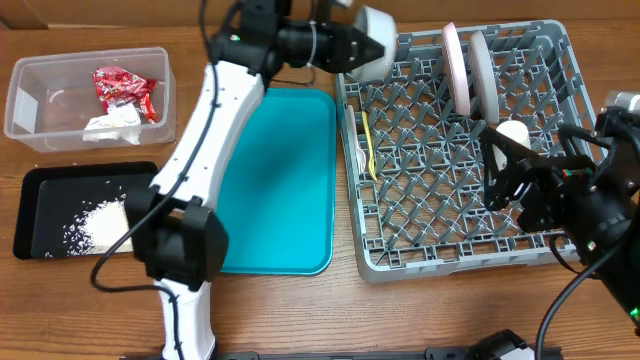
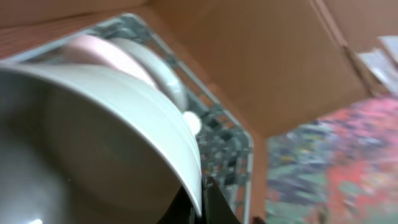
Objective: Sort waste into correct bins and load items into the dishwasher rack
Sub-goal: 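Lift the empty bowl and carry it over the dish rack, then lower the bowl into the rack's left side and release it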
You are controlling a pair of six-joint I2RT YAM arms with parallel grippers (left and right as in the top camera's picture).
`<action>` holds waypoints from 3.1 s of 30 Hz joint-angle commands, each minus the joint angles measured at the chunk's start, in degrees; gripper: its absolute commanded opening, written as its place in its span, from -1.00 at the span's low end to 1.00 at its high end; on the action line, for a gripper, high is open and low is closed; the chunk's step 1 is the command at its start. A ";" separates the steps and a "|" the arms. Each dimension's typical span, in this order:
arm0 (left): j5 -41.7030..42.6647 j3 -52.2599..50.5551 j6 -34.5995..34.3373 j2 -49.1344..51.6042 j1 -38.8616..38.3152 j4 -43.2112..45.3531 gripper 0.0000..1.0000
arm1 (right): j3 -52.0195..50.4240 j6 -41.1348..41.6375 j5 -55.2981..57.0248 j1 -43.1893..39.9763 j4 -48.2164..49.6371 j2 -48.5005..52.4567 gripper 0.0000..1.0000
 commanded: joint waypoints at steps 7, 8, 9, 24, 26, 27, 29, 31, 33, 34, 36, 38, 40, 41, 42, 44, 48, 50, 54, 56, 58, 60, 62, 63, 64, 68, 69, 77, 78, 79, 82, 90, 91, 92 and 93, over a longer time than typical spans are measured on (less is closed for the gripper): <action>13.05 0.35 1.73 2.82 -3.32 5.70 -0.91 | 0.42 0.07 0.50 -0.24 0.09 -0.20 1.00; 12.87 0.35 1.60 2.84 -3.56 5.75 -0.91 | 0.42 0.07 0.50 -0.24 0.09 -0.20 1.00; 12.37 0.35 0.96 2.86 -3.78 5.77 -0.91 | 0.42 0.07 0.50 -0.24 0.09 -0.20 1.00; 1.09 0.37 -24.46 -2.05 -9.18 16.15 -0.91 | 0.42 0.07 0.50 -0.24 0.09 -0.20 1.00; -0.44 0.37 -24.22 -2.56 -8.41 14.64 -0.91 | 0.42 0.07 0.50 -0.24 0.09 -0.20 1.00; -0.87 0.35 -24.28 -2.56 -7.80 13.60 -0.91 | 0.42 0.07 0.50 -0.22 0.07 -0.20 1.00; -1.79 0.00 -23.78 -2.34 -6.73 12.31 -0.91 | 0.42 0.07 0.50 -0.22 0.07 -0.20 1.00; -1.75 -1.90 -24.17 -2.21 -5.51 13.64 -0.91 | 0.42 0.07 0.50 -0.24 0.09 -0.20 1.00; -0.74 -4.83 -24.65 -2.21 -4.72 18.18 -0.91 | 0.42 0.07 0.50 -0.24 0.07 -0.20 1.00; -0.33 -6.60 -26.08 -2.21 -4.44 21.57 -0.91 | 0.42 0.07 0.50 -0.22 0.09 -0.20 1.00; -0.37 -10.29 -29.75 -2.21 -4.22 29.00 -0.91 | 0.42 0.07 0.50 -0.24 0.09 -0.20 1.00; -0.39 -14.36 -34.71 -2.08 -4.00 38.12 -0.91 | 0.42 0.07 0.50 -0.24 0.09 -0.20 1.00; -0.39 -18.49 -39.91 -1.64 -3.93 48.61 -0.91 | 0.42 0.07 0.50 -0.24 0.09 -0.20 1.00; -0.55 -20.39 -42.62 -1.22 -3.93 53.20 -0.91 | 0.42 0.07 0.50 -0.22 0.09 -0.20 1.00; -0.57 -22.47 -45.18 -0.81 -3.93 58.90 -0.92 | 0.42 0.07 0.50 -0.24 0.09 -0.20 1.00; -0.66 -25.57 -49.22 0.00 -3.96 65.88 -0.92 | 0.42 0.07 0.50 -0.24 0.09 -0.20 1.00; -1.31 -31.39 -49.96 0.44 -4.39 68.76 -0.91 | 0.42 0.07 0.50 -0.24 0.09 -0.20 1.00; -2.38 -33.55 -49.99 0.44 -4.55 69.31 -0.91 | 0.42 0.07 0.50 -0.24 0.09 -0.20 1.00; -3.32 -36.28 -50.29 0.46 -5.20 74.69 -0.91 | 0.42 0.07 0.50 -0.22 0.07 -0.20 1.00; -4.52 -37.79 -51.49 0.46 -5.70 78.47 -0.91 | 0.42 0.07 0.50 -0.24 0.09 -0.20 1.00; -5.18 -39.17 -51.41 0.46 -6.25 79.17 -0.91 | 0.42 0.07 0.50 -0.22 0.09 -0.20 1.00; -5.55 -40.35 -51.21 0.46 -6.71 80.63 -0.91 | 0.42 0.07 0.50 -0.24 0.07 -0.20 1.00; -6.10 -41.59 -51.25 0.48 -7.17 82.88 -0.92 | 0.42 0.07 0.50 -0.24 0.07 -0.20 1.00; -6.45 -42.14 -51.23 0.46 -7.39 83.32 -0.91 | 0.42 0.07 0.50 -0.24 0.07 -0.20 1.00; -6.49 -42.38 -51.23 0.48 -7.43 83.30 -0.91 | 0.42 0.07 0.50 -0.24 0.09 -0.20 1.00; -6.54 -43.19 -49.70 0.52 -7.48 83.54 -0.91 | 0.42 0.07 0.50 -0.24 0.09 -0.20 1.00; -6.51 -43.23 -49.70 0.59 -7.56 83.84 -0.91 | 0.42 0.07 0.50 -0.24 0.07 -0.20 1.00; -8.28 -43.23 -53.29 4.13 -10.67 90.01 -0.91 | 0.42 0.07 0.50 -0.24 0.09 -0.20 1.00; -8.28 -43.25 -54.21 4.92 -10.82 90.71 -0.91 | 0.42 0.07 0.50 -0.24 0.07 -0.20 1.00; -8.26 -43.25 -55.21 5.92 -11.02 93.20 -0.91 | 0.42 0.07 0.50 -0.24 0.07 -0.20 1.00; -8.35 -43.25 -58.71 8.41 -11.13 101.15 -0.92 | 0.42 0.07 0.50 -0.24 0.07 -0.20 1.00; -8.24 -43.28 -60.28 11.63 -10.80 102.16 -0.91 | 0.42 0.07 0.50 -0.22 0.07 -0.20 1.00; -8.04 -43.28 -60.28 11.72 -10.80 102.16 -0.92 | 0.42 0.07 0.50 -0.24 0.09 -0.20 1.00; -7.72 -43.28 -60.24 11.72 -10.78 102.18 -0.92 | 0.42 0.07 0.50 -0.24 0.09 -0.20 1.00; -7.63 -43.28 -60.24 11.72 -10.73 102.31 -0.92 | 0.42 0.07 0.50 -0.24 0.09 -0.20 1.00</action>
